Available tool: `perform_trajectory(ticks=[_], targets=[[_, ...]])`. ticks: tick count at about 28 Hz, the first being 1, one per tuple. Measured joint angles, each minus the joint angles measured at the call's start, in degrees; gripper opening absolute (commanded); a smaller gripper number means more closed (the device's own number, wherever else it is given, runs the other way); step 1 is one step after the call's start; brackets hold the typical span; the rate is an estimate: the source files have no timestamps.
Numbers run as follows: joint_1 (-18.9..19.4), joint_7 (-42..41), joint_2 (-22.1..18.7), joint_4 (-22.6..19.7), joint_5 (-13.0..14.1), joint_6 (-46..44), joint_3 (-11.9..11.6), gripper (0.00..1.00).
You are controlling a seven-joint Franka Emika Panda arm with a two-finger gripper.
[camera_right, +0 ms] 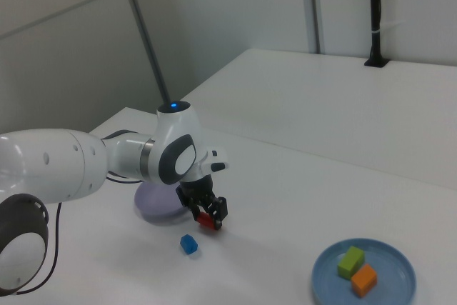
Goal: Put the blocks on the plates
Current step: 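Carry the red block onto the lavender plate and release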
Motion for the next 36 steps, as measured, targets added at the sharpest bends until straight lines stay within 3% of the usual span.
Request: perform_trajectory(ticks=[9,17,24,29,32,36], targets=[[-0.19,0.06,-0.03,0.36,-0.03,0.0,-0.22,0.16],[-0.1,1.03,-1.3,3.63,-0.01,0.01,-0.15,0.2],[3.63,6.01,-1.93,4.78,-0.08,0.01,1.35,0.21],[8.28,10.91,-1.85,4.76,-2.72,0.01,1.49,0.33],[10.15,14.03,-1.35,4.64,-5.19,0.01,1.5,0.35],[11.07,15.74,0.02,4.59,-6.07,0.01,1.49,0.36]])
